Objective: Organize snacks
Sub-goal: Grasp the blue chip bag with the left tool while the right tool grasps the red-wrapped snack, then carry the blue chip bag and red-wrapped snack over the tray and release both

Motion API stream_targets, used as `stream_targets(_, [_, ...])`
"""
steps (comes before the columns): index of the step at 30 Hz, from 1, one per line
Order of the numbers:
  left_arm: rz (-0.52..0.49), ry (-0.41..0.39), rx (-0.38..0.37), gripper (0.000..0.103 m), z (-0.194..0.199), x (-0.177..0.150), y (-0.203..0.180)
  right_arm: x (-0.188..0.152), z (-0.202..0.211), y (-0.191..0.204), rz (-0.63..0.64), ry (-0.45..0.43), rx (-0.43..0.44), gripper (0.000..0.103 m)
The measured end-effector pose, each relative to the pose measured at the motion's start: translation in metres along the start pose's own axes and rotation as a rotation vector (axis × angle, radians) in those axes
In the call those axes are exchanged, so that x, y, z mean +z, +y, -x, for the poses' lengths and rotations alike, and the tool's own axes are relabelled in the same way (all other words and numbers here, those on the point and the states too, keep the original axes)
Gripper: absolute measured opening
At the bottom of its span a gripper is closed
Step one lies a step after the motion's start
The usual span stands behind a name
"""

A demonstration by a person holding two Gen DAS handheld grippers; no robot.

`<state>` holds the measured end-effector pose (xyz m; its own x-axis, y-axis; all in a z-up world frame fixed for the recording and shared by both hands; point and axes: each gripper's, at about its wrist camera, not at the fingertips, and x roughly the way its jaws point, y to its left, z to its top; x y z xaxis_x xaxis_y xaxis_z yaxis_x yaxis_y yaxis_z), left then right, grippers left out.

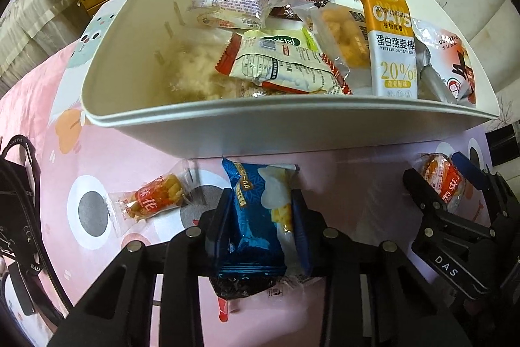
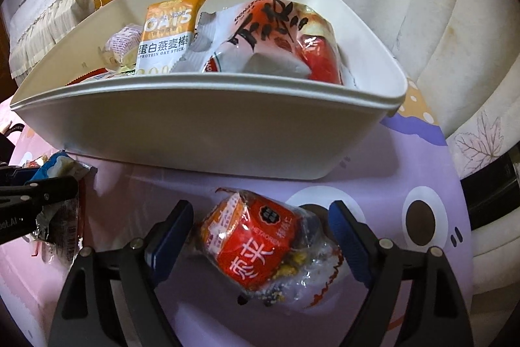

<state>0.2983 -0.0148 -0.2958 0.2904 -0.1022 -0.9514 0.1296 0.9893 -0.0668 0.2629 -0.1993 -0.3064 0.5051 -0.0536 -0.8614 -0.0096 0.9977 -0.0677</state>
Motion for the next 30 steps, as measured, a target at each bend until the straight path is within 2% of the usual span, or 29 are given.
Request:
stream_targets(2, [0.007, -0.005, -0.005, 0.032, 0.003, -0.002, 0.002, -0.001, 0.0, 0.0, 0.003, 0.003, 0.007, 0.085])
stream_targets(8, [0.016, -0.03, -0.016, 0.032, 0.012, -0.007, 0.008, -0.005, 0.002, 0.006, 0.023, 0.007, 0.025, 0.071])
stream_targets(11, [0.023, -0.048, -0.027, 0.032, 0.018, -0.009, 0.013, -0.008, 0.005, 0.01, 0.041, 0.008, 0.032, 0.061])
stream_targets(21, [0.02, -0.113, -0.056, 0.032, 0.049, -0.016, 0.028, -0.02, 0.02, 0.021, 0.054, 0.037, 0.045, 0.058])
stream_targets(30, [0.025, -0.168, -0.061, 0.032, 0.087, -0.021, 0.039, -0.027, 0.048, 0.044, 0.097, 0.042, 0.113, 0.057])
